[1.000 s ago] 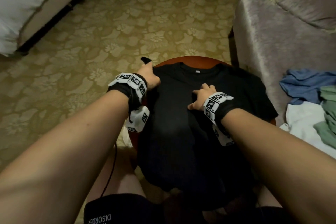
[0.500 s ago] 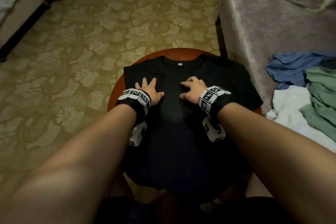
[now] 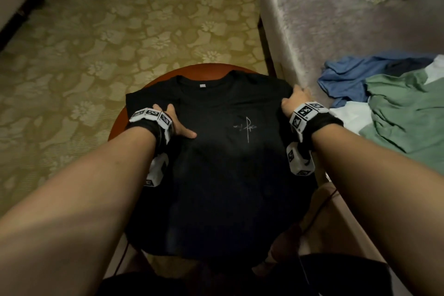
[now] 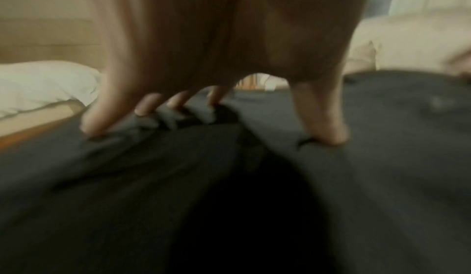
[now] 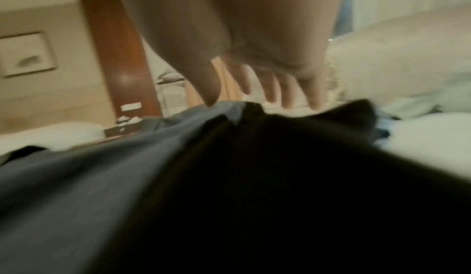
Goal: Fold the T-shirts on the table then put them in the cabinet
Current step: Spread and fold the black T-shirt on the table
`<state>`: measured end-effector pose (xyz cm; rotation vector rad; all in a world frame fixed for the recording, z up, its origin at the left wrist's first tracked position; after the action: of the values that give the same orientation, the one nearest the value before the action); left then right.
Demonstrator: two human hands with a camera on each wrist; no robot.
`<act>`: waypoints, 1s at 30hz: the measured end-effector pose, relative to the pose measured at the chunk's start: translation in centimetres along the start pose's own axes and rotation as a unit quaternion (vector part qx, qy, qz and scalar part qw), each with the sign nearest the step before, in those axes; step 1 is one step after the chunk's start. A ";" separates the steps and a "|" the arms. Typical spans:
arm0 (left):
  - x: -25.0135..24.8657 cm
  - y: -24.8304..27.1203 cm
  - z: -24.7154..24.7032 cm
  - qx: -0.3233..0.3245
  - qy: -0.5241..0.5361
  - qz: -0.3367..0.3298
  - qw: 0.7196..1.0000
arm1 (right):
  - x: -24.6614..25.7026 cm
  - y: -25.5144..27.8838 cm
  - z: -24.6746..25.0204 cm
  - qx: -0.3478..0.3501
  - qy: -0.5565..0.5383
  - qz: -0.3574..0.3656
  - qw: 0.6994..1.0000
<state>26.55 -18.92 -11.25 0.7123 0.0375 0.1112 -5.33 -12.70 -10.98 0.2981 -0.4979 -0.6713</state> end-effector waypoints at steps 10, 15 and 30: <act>-13.4 3.3 -2.4 -0.047 -0.013 -0.196 0.979 | -4.7 -1.4 -0.3 0.145 -0.138 -0.099 0.975; -14.7 3.1 -3.6 0.009 -0.072 -0.173 0.982 | -6.2 -2.1 -0.2 0.137 -0.155 -0.055 0.977; -13.8 2.0 -2.9 0.007 -0.106 -0.153 0.982 | -5.2 -2.4 3.2 -0.039 -0.187 -0.034 0.981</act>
<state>12.44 -17.09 -12.14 0.7217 -0.0565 -0.2601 -11.79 -11.44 -11.07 0.1147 -0.8202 -0.8153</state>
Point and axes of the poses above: each hand's wrist, its own y-axis away from the middle knuckle, its own z-axis out of the back of the hand, x = y × z, the point moved 2 cm from there along -y, towards the middle knuckle, and after that the axes turned 4 degrees about x, right-handed, at the moved point
